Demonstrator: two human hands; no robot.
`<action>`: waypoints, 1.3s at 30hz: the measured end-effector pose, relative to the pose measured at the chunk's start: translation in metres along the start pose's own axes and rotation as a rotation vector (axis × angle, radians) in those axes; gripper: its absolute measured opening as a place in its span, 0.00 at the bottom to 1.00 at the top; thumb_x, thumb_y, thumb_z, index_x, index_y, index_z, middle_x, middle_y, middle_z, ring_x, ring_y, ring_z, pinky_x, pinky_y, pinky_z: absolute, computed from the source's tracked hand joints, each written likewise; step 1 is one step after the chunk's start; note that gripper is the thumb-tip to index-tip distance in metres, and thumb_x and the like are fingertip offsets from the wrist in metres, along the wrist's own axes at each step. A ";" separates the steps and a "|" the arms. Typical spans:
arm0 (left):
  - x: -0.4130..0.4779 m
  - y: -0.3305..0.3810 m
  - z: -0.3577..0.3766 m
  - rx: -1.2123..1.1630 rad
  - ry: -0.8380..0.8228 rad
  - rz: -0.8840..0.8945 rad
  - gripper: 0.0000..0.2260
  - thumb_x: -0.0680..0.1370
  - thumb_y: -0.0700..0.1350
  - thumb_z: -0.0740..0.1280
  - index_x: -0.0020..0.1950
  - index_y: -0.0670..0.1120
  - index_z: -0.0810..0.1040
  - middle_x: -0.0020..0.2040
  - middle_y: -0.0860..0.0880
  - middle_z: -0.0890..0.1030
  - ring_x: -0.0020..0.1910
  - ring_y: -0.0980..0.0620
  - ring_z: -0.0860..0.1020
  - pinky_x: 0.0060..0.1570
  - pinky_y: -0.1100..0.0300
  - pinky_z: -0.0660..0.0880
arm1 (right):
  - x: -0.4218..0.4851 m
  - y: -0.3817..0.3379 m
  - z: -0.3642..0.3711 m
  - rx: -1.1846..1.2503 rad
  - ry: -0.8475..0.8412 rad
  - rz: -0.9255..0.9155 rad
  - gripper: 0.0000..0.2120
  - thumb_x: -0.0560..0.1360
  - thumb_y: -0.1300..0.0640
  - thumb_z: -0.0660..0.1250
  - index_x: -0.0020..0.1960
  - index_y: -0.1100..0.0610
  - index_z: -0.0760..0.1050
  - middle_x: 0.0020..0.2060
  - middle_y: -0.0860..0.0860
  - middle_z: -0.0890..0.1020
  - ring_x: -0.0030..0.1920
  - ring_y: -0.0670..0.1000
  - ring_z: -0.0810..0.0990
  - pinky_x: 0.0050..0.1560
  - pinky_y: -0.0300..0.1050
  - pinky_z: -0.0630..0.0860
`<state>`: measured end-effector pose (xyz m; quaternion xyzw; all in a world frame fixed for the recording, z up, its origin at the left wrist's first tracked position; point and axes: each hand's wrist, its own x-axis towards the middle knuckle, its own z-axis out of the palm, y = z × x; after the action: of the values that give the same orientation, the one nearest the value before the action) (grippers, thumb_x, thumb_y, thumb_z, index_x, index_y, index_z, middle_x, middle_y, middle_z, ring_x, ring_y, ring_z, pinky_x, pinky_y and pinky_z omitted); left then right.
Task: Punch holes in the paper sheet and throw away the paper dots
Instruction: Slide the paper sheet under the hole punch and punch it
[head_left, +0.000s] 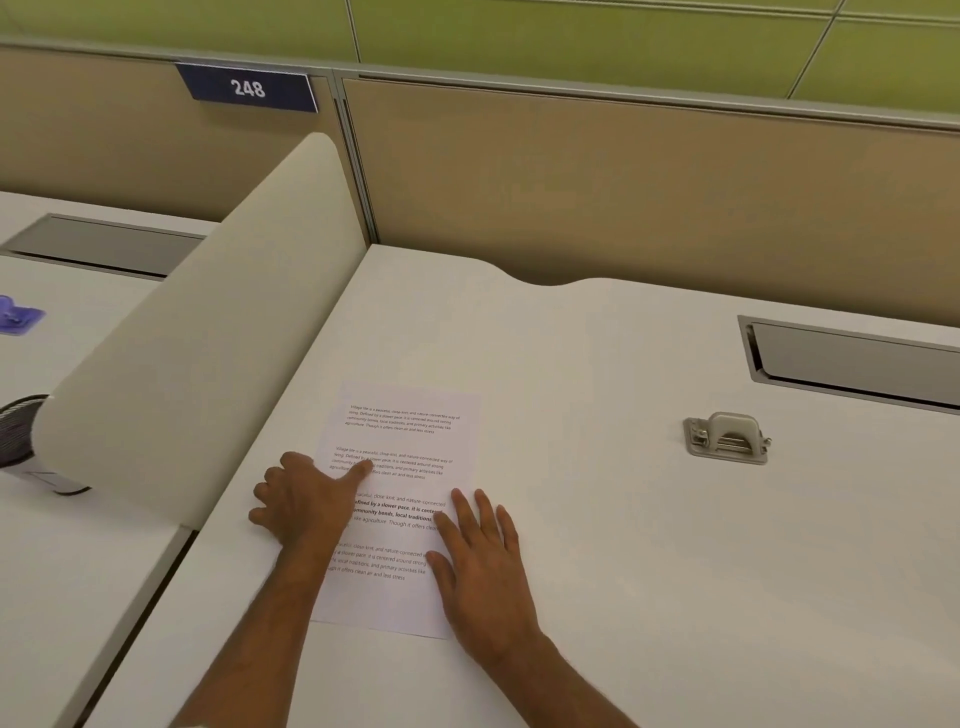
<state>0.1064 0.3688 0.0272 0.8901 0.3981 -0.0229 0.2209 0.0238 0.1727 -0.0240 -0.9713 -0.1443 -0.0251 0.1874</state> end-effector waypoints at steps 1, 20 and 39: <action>0.000 0.001 0.000 0.009 0.005 -0.007 0.37 0.67 0.65 0.76 0.63 0.40 0.73 0.64 0.37 0.75 0.66 0.36 0.70 0.63 0.40 0.65 | 0.000 0.000 0.000 0.000 0.001 0.001 0.20 0.82 0.47 0.58 0.71 0.51 0.72 0.76 0.52 0.68 0.77 0.57 0.64 0.74 0.56 0.53; 0.012 0.004 -0.004 -0.002 -0.070 -0.022 0.35 0.66 0.65 0.76 0.62 0.42 0.74 0.62 0.39 0.77 0.64 0.37 0.72 0.63 0.42 0.67 | -0.001 0.003 0.004 0.018 0.016 -0.015 0.19 0.82 0.47 0.58 0.71 0.50 0.72 0.77 0.51 0.67 0.78 0.56 0.62 0.74 0.57 0.55; 0.004 -0.010 -0.021 -0.406 -0.042 0.062 0.09 0.79 0.41 0.67 0.58 0.42 0.81 0.54 0.43 0.84 0.50 0.43 0.80 0.52 0.52 0.76 | -0.001 0.000 0.003 0.041 0.010 -0.002 0.19 0.82 0.47 0.58 0.71 0.50 0.72 0.77 0.50 0.67 0.78 0.55 0.62 0.74 0.56 0.54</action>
<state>0.0994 0.3866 0.0416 0.8385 0.3621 0.0462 0.4045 0.0230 0.1738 -0.0266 -0.9669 -0.1450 -0.0272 0.2081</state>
